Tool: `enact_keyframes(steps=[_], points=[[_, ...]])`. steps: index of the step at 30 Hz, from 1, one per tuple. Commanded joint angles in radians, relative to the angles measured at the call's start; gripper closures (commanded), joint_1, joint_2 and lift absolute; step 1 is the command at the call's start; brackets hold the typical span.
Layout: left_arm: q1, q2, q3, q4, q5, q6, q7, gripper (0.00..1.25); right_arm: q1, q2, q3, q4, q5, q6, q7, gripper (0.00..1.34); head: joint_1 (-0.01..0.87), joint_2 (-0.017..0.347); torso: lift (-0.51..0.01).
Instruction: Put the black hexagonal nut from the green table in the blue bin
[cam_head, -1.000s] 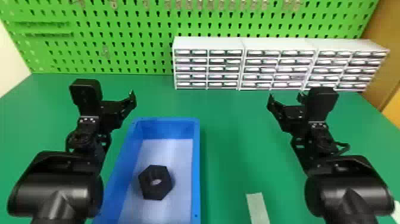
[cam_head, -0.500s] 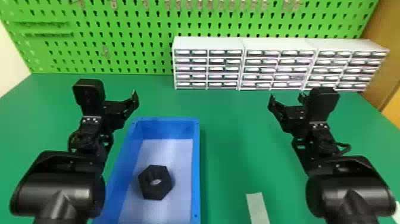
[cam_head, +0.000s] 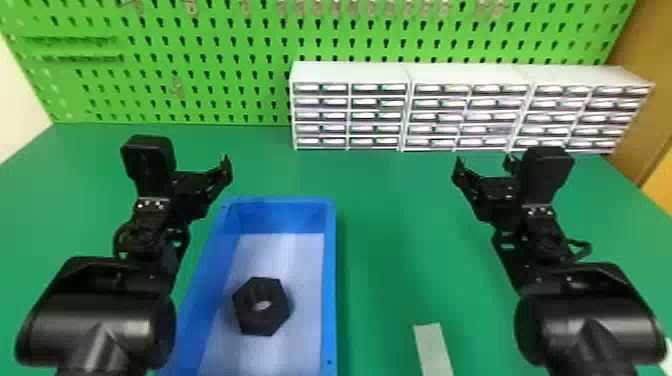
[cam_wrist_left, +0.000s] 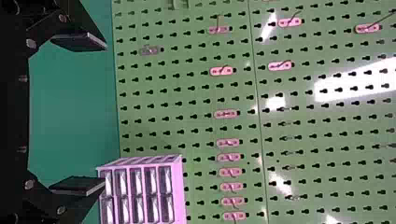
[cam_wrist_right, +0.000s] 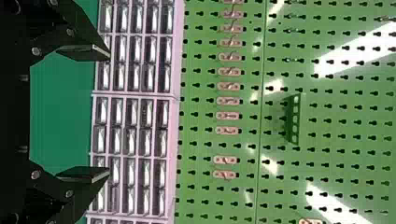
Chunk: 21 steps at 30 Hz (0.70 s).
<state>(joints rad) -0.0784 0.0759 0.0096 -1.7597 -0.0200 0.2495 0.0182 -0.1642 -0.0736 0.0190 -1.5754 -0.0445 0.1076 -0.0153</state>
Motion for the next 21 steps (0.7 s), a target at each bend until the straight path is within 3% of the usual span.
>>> enact_keyframes(steps=[1,21], points=[[0.006,0.001,0.003,0.003,0.0,-0.012,0.0,0.25,-0.001,-0.002,-0.002,0.0,0.0,-0.003,0.0,0.4,0.686,0.051,-0.096],[0.009,0.001,0.006,0.006,0.005,-0.03,-0.001,0.25,0.0,-0.003,-0.005,0.0,0.0,-0.003,0.0,0.4,0.686,0.051,-0.096]])
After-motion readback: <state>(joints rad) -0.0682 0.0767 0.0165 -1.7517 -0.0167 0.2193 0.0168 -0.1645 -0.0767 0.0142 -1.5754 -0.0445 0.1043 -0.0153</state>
